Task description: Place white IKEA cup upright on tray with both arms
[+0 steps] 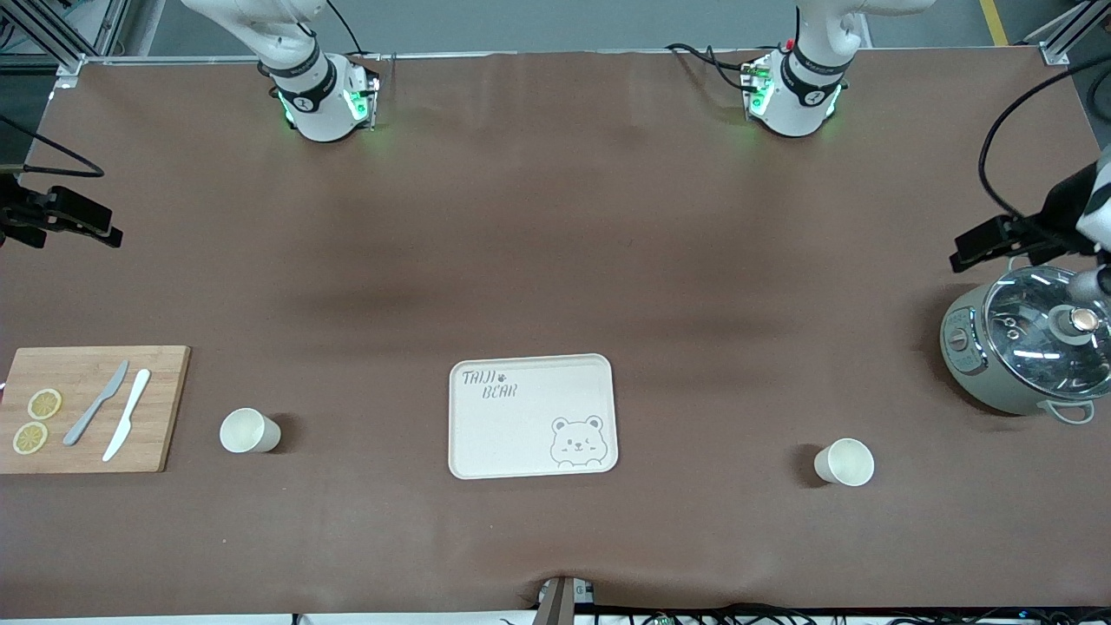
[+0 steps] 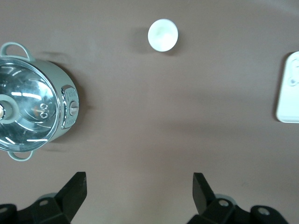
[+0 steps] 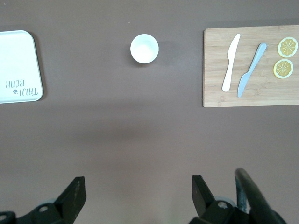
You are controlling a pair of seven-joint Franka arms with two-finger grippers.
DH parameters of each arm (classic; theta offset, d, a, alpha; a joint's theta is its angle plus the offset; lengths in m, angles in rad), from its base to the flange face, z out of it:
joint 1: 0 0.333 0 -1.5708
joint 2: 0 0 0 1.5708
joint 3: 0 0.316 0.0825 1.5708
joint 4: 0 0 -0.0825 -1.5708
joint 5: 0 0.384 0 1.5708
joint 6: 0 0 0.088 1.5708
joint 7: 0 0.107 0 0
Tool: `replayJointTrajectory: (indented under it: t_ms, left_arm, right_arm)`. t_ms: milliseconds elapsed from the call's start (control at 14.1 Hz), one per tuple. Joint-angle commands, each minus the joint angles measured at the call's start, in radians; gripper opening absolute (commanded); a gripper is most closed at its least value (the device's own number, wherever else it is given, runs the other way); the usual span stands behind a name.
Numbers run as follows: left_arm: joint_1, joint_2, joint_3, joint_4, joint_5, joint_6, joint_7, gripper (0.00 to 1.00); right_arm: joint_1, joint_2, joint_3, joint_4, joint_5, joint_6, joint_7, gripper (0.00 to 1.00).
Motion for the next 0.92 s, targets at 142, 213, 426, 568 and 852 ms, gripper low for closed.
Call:
replayJointTrajectory:
  t_ms: [142, 213, 426, 568, 852]
  left_arm:
    - [0.034, 0.107, -0.007, 0.023, 0.029, 0.060, 0.023, 1.00]
    - [0.032, 0.130, -0.007, 0.023, 0.031, 0.089, 0.023, 1.00]
    - [0.035, 0.199, -0.007, 0.024, 0.028, 0.181, 0.044, 1.00]
    - [0.055, 0.251, -0.009, 0.027, 0.023, 0.236, 0.053, 1.00]
    - [0.063, 0.342, -0.009, 0.026, 0.022, 0.356, 0.090, 1.00]
  right_arm:
    - [-0.012, -0.004, 0.006, -0.002, 0.012, -0.007, -0.022, 1.00]
    - [-0.010, -0.003, 0.006, -0.002, 0.012, -0.007, -0.052, 1.00]
    - [-0.013, 0.013, 0.006, -0.001, 0.009, -0.001, -0.086, 1.00]
    - [-0.016, 0.031, 0.006, 0.001, 0.010, 0.030, -0.083, 1.00]
    - [-0.016, 0.132, 0.006, 0.007, 0.018, 0.180, -0.079, 1.00]
